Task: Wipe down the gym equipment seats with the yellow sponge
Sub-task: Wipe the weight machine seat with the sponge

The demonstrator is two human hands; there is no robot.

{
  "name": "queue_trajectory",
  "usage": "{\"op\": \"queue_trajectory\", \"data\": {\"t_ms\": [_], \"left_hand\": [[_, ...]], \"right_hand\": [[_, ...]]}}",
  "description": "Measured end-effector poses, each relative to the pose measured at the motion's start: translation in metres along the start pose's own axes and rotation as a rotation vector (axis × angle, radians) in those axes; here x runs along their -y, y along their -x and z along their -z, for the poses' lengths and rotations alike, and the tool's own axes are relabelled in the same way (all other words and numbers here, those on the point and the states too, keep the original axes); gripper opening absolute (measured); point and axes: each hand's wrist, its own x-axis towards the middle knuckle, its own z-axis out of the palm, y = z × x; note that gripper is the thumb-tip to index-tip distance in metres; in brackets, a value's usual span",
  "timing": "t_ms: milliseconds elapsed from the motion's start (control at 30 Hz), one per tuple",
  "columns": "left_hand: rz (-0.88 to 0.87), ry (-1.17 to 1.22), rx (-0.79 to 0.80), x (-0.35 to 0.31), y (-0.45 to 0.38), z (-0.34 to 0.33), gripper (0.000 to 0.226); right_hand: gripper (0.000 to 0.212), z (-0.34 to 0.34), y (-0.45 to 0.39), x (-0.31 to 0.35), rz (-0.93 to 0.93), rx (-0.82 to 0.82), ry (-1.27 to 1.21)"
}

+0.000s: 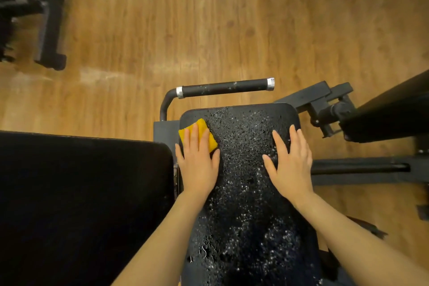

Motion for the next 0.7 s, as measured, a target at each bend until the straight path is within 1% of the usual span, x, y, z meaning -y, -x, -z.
{"op": "queue_trajectory", "data": {"t_ms": [200, 367, 500, 633, 700], "left_hand": [[0.006, 0.02, -0.033, 0.012, 0.033, -0.01, 0.05], [0.001, -0.047, -0.015, 0.019, 0.056, -0.022, 0.055], [0.032, -0.06, -0.002, 0.008, 0.021, -0.015, 0.061], [0.119, 0.011, 0.001, -0.005, -0.04, -0.002, 0.06], [0.139, 0.026, -0.012, -0.009, -0.05, -0.001, 0.059]], "right_hand": [[0.064, -0.006, 0.003, 0.002, -0.017, -0.071, 0.01], [0.063, -0.009, 0.003, 0.002, -0.012, -0.098, 0.015], [0.062, -0.011, 0.003, 0.001, -0.013, -0.109, 0.014], [0.062, -0.012, 0.003, 0.0, 0.003, -0.132, 0.008], [0.062, -0.012, 0.003, -0.001, 0.004, -0.137, 0.009]]}}
